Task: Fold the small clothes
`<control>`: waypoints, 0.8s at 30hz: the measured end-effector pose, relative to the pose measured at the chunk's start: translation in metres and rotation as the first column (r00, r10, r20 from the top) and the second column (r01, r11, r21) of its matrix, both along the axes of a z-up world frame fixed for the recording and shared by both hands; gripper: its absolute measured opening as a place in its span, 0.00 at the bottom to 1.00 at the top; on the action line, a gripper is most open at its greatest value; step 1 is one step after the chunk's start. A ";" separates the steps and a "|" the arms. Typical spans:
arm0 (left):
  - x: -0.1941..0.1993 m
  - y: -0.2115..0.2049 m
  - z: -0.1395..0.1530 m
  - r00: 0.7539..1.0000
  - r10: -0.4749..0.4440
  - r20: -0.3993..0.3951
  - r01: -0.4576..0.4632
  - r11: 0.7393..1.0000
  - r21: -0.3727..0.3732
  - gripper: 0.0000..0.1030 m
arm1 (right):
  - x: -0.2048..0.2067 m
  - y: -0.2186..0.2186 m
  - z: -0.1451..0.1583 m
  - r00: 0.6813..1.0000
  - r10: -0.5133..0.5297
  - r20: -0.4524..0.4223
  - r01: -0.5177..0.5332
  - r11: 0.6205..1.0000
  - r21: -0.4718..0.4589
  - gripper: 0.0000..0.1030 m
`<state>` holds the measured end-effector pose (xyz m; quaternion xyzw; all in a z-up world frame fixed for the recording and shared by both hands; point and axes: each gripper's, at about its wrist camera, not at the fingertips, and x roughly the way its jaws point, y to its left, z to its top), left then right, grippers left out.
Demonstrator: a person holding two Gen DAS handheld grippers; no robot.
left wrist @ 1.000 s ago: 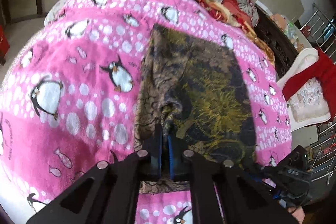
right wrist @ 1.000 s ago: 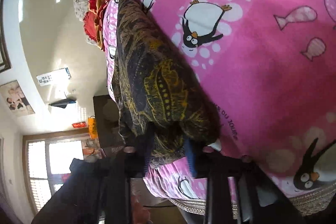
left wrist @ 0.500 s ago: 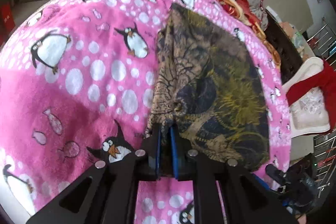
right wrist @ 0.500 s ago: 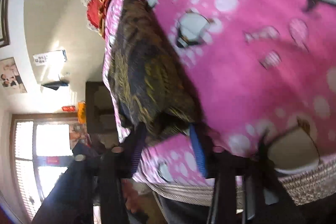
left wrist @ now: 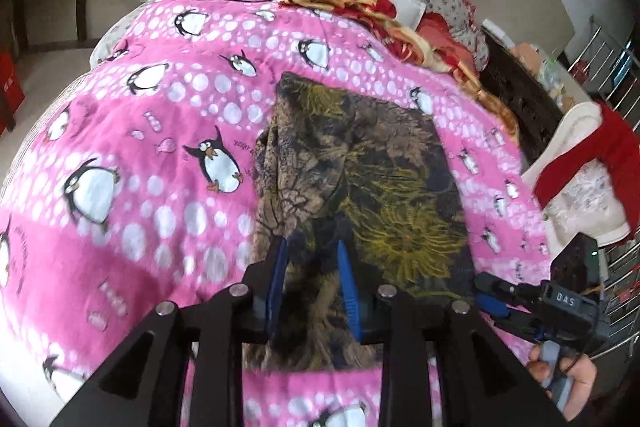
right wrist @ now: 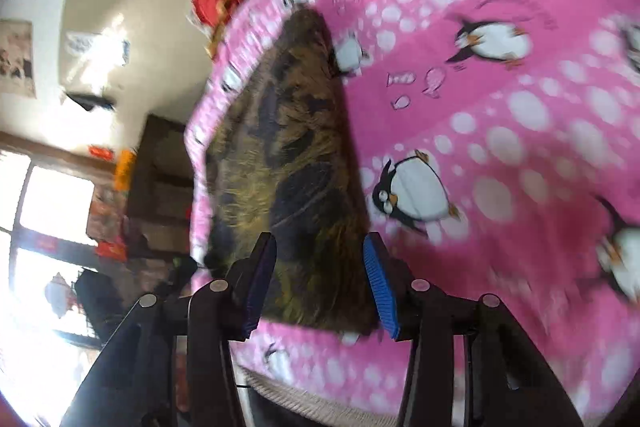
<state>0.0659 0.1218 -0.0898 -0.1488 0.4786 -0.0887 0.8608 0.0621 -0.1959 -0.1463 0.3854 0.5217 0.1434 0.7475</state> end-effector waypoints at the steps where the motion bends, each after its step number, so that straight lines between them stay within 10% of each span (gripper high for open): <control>1: 0.006 0.000 -0.012 0.999 0.016 -0.036 -0.014 0.999 0.038 0.27 | 0.004 0.004 -0.006 1.000 0.018 -0.011 -0.018 1.000 0.002 0.22; 3: 0.010 0.004 -0.034 0.994 0.031 -0.109 -0.026 0.999 0.048 0.28 | 0.007 0.016 -0.009 0.996 0.089 -0.023 -0.091 0.994 -0.067 0.00; 8: 0.007 0.007 -0.034 0.995 0.031 -0.098 -0.026 0.999 0.048 0.34 | -0.016 0.015 -0.001 0.995 0.098 -0.004 -0.097 0.977 -0.190 0.00; 15: 0.002 -0.002 -0.008 1.000 0.000 -0.011 0.000 0.998 0.069 0.33 | -0.014 -0.004 0.011 0.994 0.094 0.053 -0.090 0.993 -0.076 0.32; 21: 0.008 0.005 -0.034 0.995 0.024 -0.094 -0.018 0.997 0.070 0.38 | 0.039 0.006 0.007 0.993 0.097 0.065 -0.092 0.993 -0.073 0.34; 24: 0.009 0.005 -0.023 0.998 0.005 -0.069 0.000 0.997 0.072 0.38 | 0.064 0.015 -0.003 0.991 0.129 0.028 -0.124 0.983 -0.134 0.11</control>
